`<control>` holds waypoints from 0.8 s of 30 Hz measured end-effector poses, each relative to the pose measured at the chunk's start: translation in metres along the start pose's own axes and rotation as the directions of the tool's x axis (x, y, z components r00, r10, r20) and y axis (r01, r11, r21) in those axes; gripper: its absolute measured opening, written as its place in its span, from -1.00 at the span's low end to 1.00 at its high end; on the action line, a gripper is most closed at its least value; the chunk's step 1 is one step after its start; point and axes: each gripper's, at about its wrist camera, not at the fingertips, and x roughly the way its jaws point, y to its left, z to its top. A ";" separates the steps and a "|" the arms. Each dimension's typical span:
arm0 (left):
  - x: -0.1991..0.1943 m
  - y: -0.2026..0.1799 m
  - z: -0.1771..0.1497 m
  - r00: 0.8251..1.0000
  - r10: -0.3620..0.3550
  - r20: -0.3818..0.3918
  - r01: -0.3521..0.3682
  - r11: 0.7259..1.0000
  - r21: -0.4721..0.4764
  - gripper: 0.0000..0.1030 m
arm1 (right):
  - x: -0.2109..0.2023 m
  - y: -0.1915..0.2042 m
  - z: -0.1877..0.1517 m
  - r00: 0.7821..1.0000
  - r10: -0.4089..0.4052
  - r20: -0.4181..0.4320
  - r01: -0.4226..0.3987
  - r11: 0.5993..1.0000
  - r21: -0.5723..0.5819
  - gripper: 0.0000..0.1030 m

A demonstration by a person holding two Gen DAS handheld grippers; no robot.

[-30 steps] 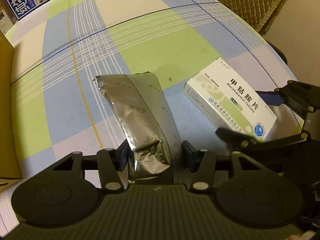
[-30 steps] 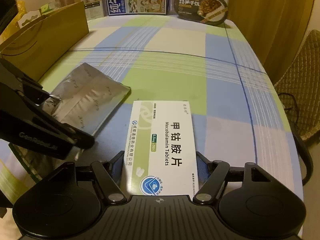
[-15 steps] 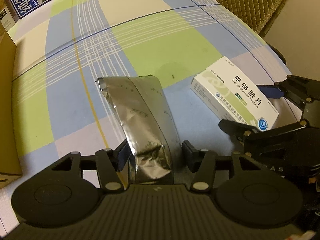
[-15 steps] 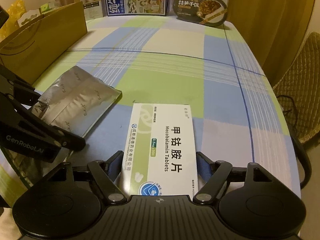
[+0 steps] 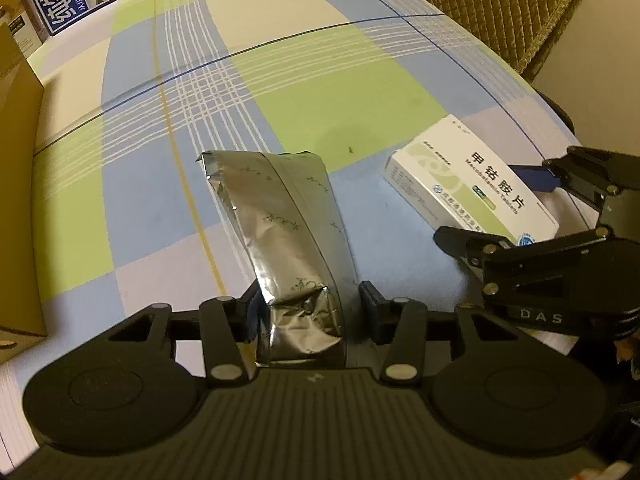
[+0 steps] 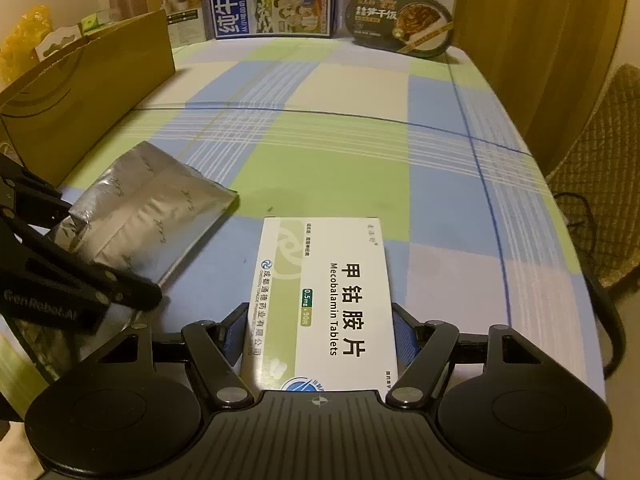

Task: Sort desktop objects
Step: 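Lift the foil pouch and medicine box off the table with both tools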

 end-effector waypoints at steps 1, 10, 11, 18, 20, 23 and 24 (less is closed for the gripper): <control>-0.001 0.001 -0.001 1.000 -0.001 0.001 0.001 1.000 -0.005 -0.21 | -0.003 0.001 -0.001 1.000 -0.001 0.004 0.001 1.000 0.004 0.32; -0.013 0.002 -0.015 1.000 0.003 0.001 -0.003 1.000 -0.022 -0.26 | -0.026 0.008 0.000 0.998 -0.026 0.051 0.025 0.999 0.024 0.31; -0.015 0.002 -0.017 1.000 0.002 0.004 -0.002 1.000 -0.024 -0.26 | -0.029 0.009 0.001 0.998 -0.026 0.055 0.024 0.999 0.026 0.31; -0.035 0.007 -0.024 0.999 0.001 0.036 0.001 0.999 -0.039 -0.26 | -0.043 0.014 0.005 0.996 -0.030 0.079 0.027 0.999 0.036 0.31; -0.041 0.008 -0.024 0.999 0.005 0.049 -0.003 0.999 -0.042 -0.26 | -0.047 0.016 0.005 0.996 -0.029 0.083 0.026 0.999 0.037 0.31; -0.048 0.011 -0.025 0.998 0.009 0.066 -0.006 0.999 -0.048 -0.26 | -0.053 0.020 0.007 0.995 -0.032 0.095 0.029 0.999 0.032 0.31; -0.051 0.012 -0.026 0.997 0.010 0.073 -0.006 0.999 -0.050 -0.26 | -0.055 0.021 0.008 0.995 -0.032 0.100 0.029 0.999 0.030 0.31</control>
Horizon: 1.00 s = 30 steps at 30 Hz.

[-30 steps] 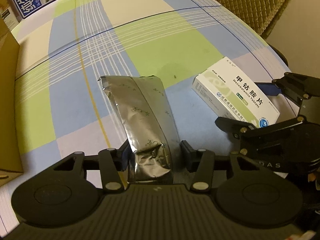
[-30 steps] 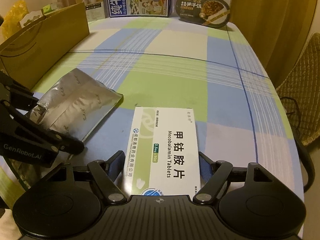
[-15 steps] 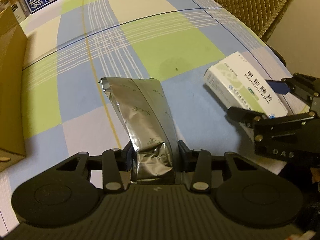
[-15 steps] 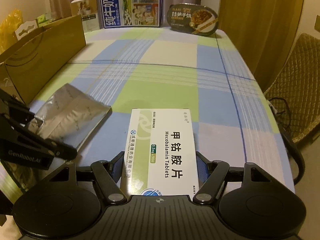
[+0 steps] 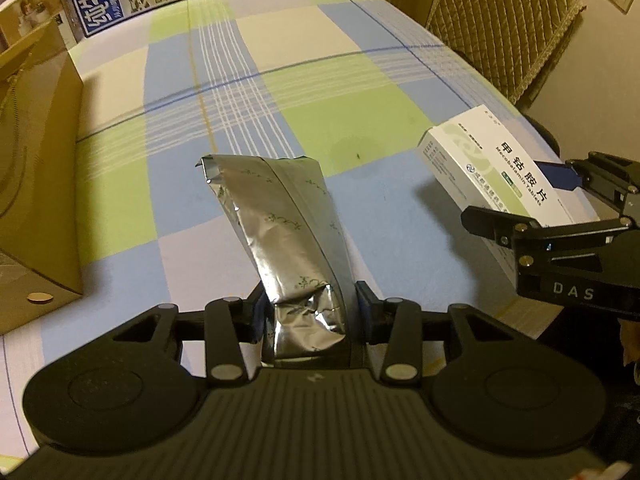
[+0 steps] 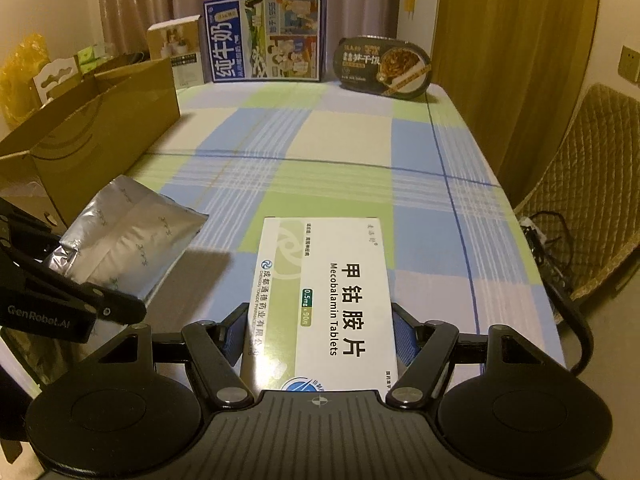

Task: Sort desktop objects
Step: 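Lift the foil pouch and medicine box off the table with both tools, then carry the foil pouch and medicine box over the cardboard box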

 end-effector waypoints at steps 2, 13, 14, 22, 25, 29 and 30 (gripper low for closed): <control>-0.006 0.001 -0.001 1.000 0.001 0.011 0.000 1.000 -0.003 -0.26 | -0.004 0.003 0.001 1.000 -0.001 0.007 0.001 1.000 -0.005 0.31; -0.035 0.011 -0.004 0.997 0.007 0.079 -0.004 0.999 -0.032 -0.26 | -0.022 0.021 0.013 0.999 0.000 0.046 0.002 0.999 -0.036 0.32; -0.038 0.013 -0.005 0.996 0.009 0.085 -0.006 0.999 -0.036 -0.26 | -0.023 0.023 0.014 0.999 0.001 0.049 0.001 0.999 -0.040 0.31; -0.059 0.028 -0.012 0.993 0.014 0.118 -0.007 0.998 -0.064 -0.26 | -0.030 0.044 0.023 0.998 0.025 0.064 -0.021 0.998 -0.066 0.31; -0.066 0.037 -0.015 0.993 0.018 0.121 -0.010 0.997 -0.072 -0.26 | -0.031 0.053 0.026 0.997 0.040 0.067 -0.035 0.997 -0.073 0.32; -0.077 0.048 -0.020 0.991 0.035 0.127 -0.026 0.997 -0.077 -0.26 | -0.031 0.065 0.030 0.996 0.060 0.071 -0.054 0.995 -0.087 0.31; -0.080 0.052 -0.021 0.991 0.038 0.130 -0.028 0.996 -0.081 -0.26 | -0.031 0.068 0.031 0.995 0.067 0.070 -0.061 0.994 -0.090 0.31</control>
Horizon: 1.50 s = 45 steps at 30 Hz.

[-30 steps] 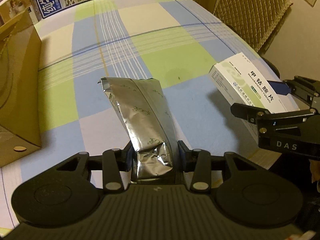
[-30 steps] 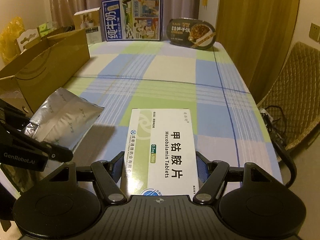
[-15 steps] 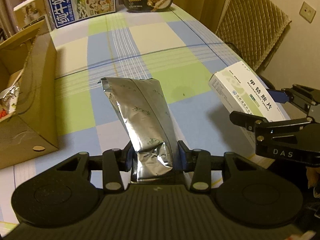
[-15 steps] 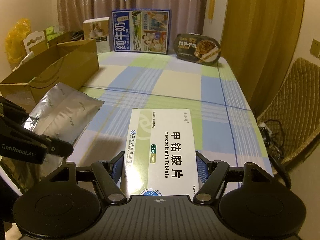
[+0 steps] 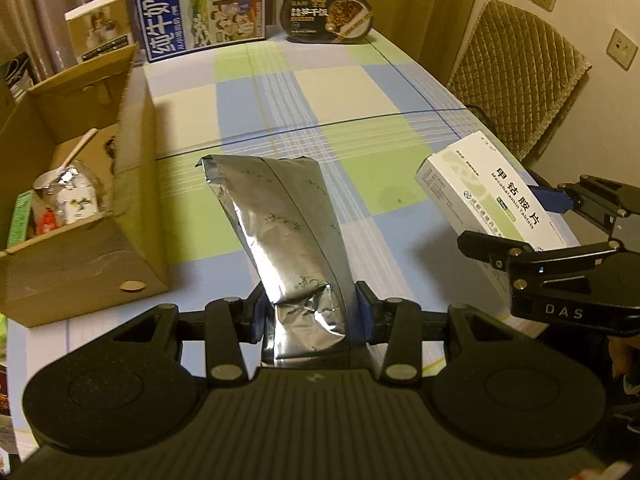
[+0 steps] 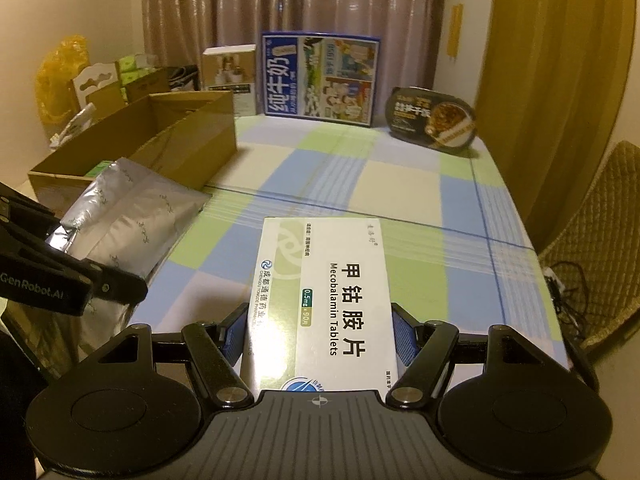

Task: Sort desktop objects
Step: 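Carry the foil pouch and medicine box over the cardboard box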

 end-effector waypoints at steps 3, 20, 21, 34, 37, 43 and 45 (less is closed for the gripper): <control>-0.010 0.011 -0.002 1.000 0.006 0.012 -0.006 1.000 -0.014 -0.26 | 0.002 0.008 0.004 1.000 0.022 -0.003 -0.022 1.000 -0.001 0.31; -0.058 0.078 0.001 0.996 0.036 0.082 -0.032 0.998 -0.049 -0.27 | 0.018 0.065 0.046 0.995 0.100 0.010 -0.099 0.992 -0.076 0.32; -0.062 0.085 0.002 0.995 0.043 0.085 -0.039 0.998 -0.056 -0.27 | 0.021 0.070 0.052 0.993 0.116 0.012 -0.115 0.991 -0.071 0.32; -0.092 0.201 0.047 0.975 0.199 0.103 -0.193 0.979 -0.065 -0.26 | 0.069 0.155 0.153 0.963 0.256 0.081 -0.251 0.966 -0.062 0.32; -0.085 0.221 0.062 0.974 0.203 0.097 -0.198 0.978 -0.060 -0.26 | 0.085 0.170 0.168 0.962 0.259 0.083 -0.255 0.965 -0.060 0.31; -0.060 0.244 0.086 0.979 0.184 0.088 -0.181 0.983 -0.040 -0.26 | 0.120 0.182 0.185 0.965 0.254 0.063 -0.251 0.967 -0.050 0.32; -0.048 0.252 0.090 0.981 0.175 0.084 -0.172 0.984 -0.041 -0.26 | 0.129 0.182 0.187 0.968 0.246 0.057 -0.244 0.969 -0.041 0.32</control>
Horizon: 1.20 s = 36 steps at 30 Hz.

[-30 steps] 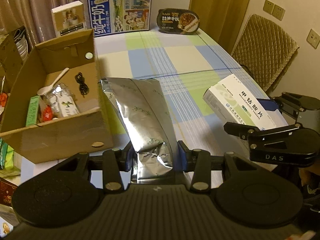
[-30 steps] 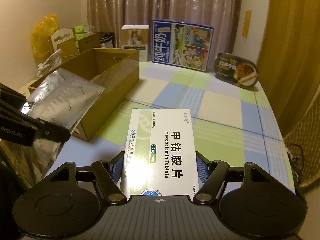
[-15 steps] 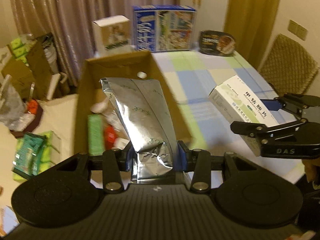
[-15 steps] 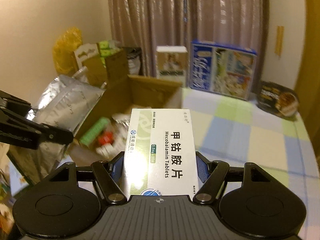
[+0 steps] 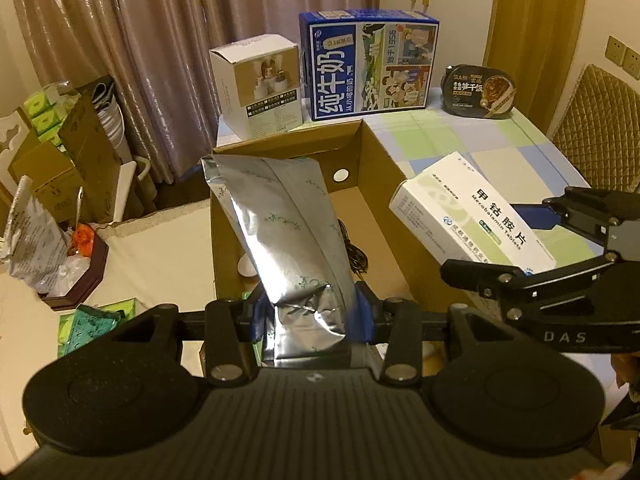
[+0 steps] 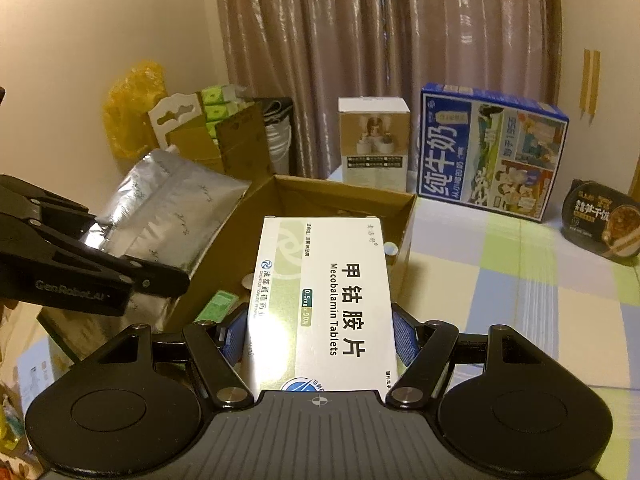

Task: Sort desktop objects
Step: 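Carry the foil pouch and medicine box over the cardboard box, then open the left tool dropping the pouch while the right tool releases the medicine box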

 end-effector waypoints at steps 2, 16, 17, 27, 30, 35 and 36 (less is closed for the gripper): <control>0.012 0.005 0.000 1.000 -0.021 0.002 0.021 1.000 -0.012 -0.26 | 0.006 -0.003 0.000 1.000 -0.006 -0.005 0.006 1.000 0.001 0.32; 0.025 0.033 -0.015 0.999 0.033 0.037 -0.031 0.997 -0.066 -0.02 | 0.030 -0.008 -0.003 0.999 0.005 -0.033 -0.004 1.000 0.023 0.32; 0.022 0.035 -0.016 0.998 0.046 0.044 -0.043 0.997 -0.067 0.01 | 0.032 -0.006 -0.002 0.999 0.011 -0.035 -0.010 1.000 0.026 0.32; -0.007 0.049 -0.032 0.993 0.072 0.097 -0.058 0.989 -0.135 0.22 | 0.033 -0.003 0.021 0.997 0.064 0.032 -0.066 0.994 0.083 0.65; -0.013 0.047 -0.043 0.992 0.078 0.102 -0.061 0.986 -0.158 0.50 | 0.022 -0.010 0.016 0.998 0.046 0.031 -0.049 0.995 0.087 0.69; -0.032 0.036 -0.065 0.987 0.117 0.109 -0.090 0.970 -0.226 0.73 | -0.002 -0.022 -0.009 0.999 0.030 0.009 -0.031 0.991 0.133 0.87; -0.036 0.034 -0.069 0.986 0.121 0.114 -0.092 0.967 -0.237 0.77 | -0.008 -0.022 -0.015 0.999 0.032 0.006 -0.032 0.990 0.140 0.89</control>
